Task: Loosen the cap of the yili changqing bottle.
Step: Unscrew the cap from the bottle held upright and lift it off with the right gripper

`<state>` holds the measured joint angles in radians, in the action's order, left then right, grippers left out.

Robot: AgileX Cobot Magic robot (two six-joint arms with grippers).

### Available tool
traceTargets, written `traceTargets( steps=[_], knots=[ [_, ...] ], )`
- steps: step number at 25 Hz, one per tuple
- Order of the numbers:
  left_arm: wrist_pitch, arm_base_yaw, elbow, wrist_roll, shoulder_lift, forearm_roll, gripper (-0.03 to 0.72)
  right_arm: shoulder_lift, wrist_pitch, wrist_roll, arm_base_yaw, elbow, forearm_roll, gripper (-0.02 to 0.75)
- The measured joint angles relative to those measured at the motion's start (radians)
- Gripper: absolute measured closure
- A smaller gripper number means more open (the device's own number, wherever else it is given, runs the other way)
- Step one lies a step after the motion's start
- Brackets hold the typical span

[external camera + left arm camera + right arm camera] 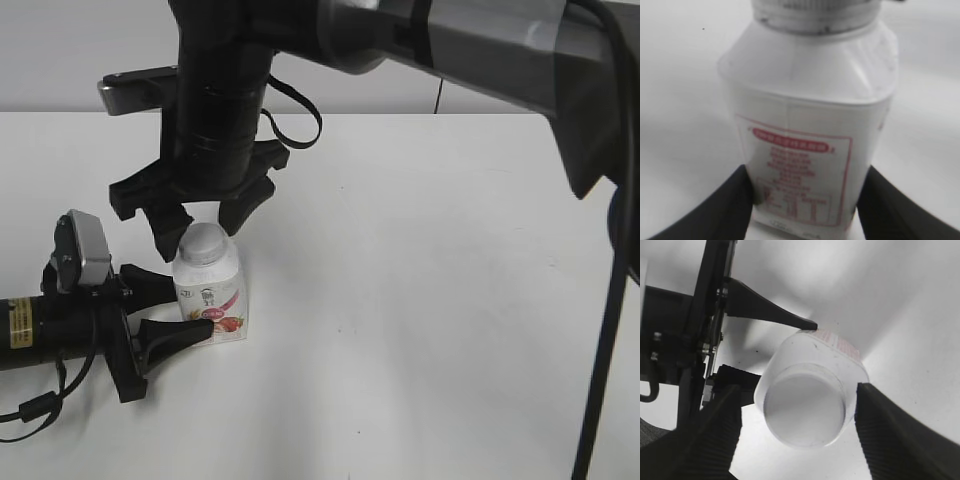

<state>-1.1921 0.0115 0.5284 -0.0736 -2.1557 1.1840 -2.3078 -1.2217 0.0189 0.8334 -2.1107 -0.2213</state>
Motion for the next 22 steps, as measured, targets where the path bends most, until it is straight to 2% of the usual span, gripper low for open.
traceTargets(
  steps=[7,13,22],
  knots=[
    [0.001,0.000,0.000,0.000,0.000,0.000,0.292,-0.001,0.000,0.001,0.000,0.000,0.000,0.186],
    [0.001,0.000,0.000,0.000,0.000,0.000,0.293,-0.001,0.000,0.002,0.000,0.000,0.000,0.248],
    [0.001,0.000,0.000,0.000,0.000,0.003,0.293,-0.001,0.000,0.004,0.000,0.049,0.003,0.267]
  ],
)
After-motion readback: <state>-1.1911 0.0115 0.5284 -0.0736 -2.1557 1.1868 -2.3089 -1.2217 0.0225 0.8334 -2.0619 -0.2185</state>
